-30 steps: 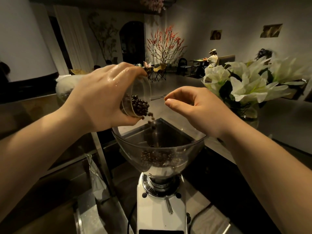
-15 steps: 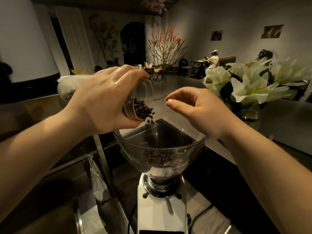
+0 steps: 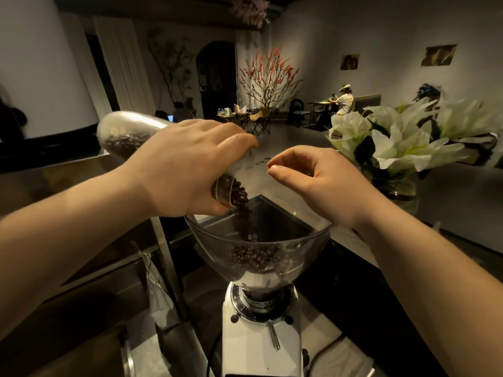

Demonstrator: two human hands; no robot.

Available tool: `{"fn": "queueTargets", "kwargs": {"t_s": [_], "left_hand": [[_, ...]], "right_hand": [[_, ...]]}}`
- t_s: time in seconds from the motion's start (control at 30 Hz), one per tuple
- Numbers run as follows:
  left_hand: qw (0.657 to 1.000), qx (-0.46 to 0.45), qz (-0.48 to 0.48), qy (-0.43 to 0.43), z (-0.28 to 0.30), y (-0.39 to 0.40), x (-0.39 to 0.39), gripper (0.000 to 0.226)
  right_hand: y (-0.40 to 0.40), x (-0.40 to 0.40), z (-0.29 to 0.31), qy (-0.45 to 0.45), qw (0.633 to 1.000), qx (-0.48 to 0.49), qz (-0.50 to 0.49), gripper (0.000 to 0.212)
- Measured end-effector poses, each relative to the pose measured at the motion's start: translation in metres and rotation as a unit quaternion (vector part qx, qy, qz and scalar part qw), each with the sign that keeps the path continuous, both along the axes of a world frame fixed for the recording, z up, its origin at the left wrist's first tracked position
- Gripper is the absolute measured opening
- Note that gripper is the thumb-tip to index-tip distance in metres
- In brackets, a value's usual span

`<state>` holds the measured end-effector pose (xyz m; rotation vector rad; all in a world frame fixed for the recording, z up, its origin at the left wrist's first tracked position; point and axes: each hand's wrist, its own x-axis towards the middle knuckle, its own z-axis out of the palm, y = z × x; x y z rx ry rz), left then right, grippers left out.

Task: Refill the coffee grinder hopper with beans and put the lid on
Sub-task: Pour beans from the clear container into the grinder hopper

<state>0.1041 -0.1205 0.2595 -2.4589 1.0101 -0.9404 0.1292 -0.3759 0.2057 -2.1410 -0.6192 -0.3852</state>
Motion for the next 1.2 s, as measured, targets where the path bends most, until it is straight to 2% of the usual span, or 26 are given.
{"fn": "queueTargets", "kwargs": {"t_s": [0.37,0.87,1.2], "left_hand": [[0.999,-0.048,0.013,0.018,-0.0008,0.0048,-0.001,0.095],[1.0,0.008,-0.001,0.003,-0.0003,0.0022,-0.0006,0.092],[1.0,-0.009,0.003,0.006,-0.0009,0.0029,-0.0012,0.092]], "right_hand": [[-0.0004,-0.0003,0.0002,0.0,1.0,0.001,0.002,0.023],[-0.0004,0.0007,0.0004,0.001,1.0,-0.008,0.001,0.023],[0.0001,-0.0008,0.0002,0.003,1.0,0.0,0.003,0.021]]}}
